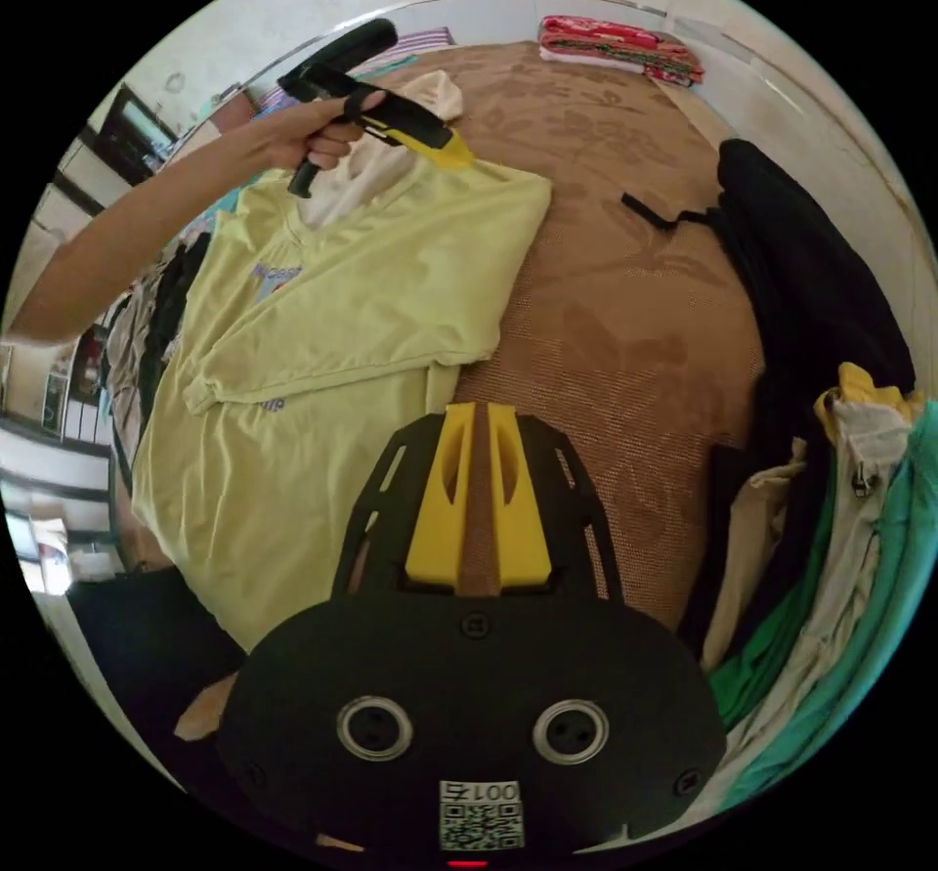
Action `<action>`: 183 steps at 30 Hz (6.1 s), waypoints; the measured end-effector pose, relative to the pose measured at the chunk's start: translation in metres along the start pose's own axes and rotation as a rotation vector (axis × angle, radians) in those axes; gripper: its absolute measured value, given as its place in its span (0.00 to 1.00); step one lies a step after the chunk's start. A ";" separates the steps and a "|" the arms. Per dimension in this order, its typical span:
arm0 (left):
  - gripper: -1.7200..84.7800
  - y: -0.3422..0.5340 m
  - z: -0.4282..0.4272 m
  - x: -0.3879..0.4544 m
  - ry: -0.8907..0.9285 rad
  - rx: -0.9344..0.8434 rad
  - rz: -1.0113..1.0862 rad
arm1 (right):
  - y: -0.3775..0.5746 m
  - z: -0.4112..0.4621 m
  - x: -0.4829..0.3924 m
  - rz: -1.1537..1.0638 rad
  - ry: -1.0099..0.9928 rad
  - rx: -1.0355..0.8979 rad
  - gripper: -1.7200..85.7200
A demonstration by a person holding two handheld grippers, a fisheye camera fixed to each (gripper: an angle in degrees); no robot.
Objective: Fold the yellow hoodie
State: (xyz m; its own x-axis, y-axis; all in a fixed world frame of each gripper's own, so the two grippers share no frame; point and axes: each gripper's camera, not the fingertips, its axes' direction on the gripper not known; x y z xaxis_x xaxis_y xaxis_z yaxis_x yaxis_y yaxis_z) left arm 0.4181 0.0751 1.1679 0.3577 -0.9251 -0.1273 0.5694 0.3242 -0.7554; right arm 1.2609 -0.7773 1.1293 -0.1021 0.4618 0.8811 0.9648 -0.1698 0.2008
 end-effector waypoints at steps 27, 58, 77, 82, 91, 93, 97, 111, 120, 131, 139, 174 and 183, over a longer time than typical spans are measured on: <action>0.01 0.441 -0.114 0.095 -0.200 0.067 -0.201 | -0.035 0.093 -0.391 -0.199 0.110 0.093 0.05; 0.08 0.698 -0.334 0.037 -0.338 0.626 -0.707 | -0.263 0.209 -0.371 -0.424 0.045 0.195 0.14; 0.01 0.726 -0.377 0.019 -0.281 0.591 -0.484 | -0.709 0.498 -0.342 -0.001 -0.336 -0.067 0.12; 0.01 0.778 -0.396 0.035 -0.282 0.667 -0.555 | -0.730 0.517 -0.356 -0.077 -0.143 -0.041 0.05; 0.09 0.900 -0.487 0.008 -0.317 0.834 -0.673 | -0.764 0.459 -0.396 -0.522 -0.846 0.072 0.04; 0.12 0.912 -0.503 -0.002 -0.263 0.909 -0.619 | -0.771 0.438 -0.416 -0.695 -1.031 0.089 0.03; 0.15 0.949 -0.520 -0.022 0.055 1.130 -0.466 | -0.785 0.421 -0.434 -0.877 -1.248 0.096 0.03; 0.06 0.937 -0.551 0.098 -0.216 1.089 -0.374 | -0.795 0.529 -0.621 -0.906 -1.059 -0.172 0.06; 0.12 0.921 -0.480 0.071 -0.400 0.638 -0.705 | -0.778 0.548 -0.653 -1.018 -0.423 -0.213 0.10; 0.12 1.012 -0.443 0.135 -0.400 0.772 -1.037 | -0.599 0.500 -0.760 -1.644 -0.315 -0.193 0.16; 0.12 1.022 -0.438 0.172 -0.501 0.743 -1.032 | -0.537 0.493 -0.766 -1.748 0.030 0.160 0.05; 0.03 0.738 -0.297 0.396 -0.364 0.499 0.090 | -0.512 0.217 -0.337 -1.079 -0.685 -0.194 0.04; 0.09 0.692 -0.112 0.380 -0.159 0.112 -0.046 | -0.357 0.292 -0.204 -0.766 -0.299 -0.513 0.04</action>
State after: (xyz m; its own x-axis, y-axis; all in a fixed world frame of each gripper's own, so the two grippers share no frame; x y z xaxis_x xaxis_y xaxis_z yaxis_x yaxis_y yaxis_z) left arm 0.8651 -0.0744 0.5252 0.4367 -0.8995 0.0157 0.6638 0.3104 -0.6805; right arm 1.0086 -0.5566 0.7527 -0.5244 0.7959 0.3026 0.4322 -0.0573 0.8999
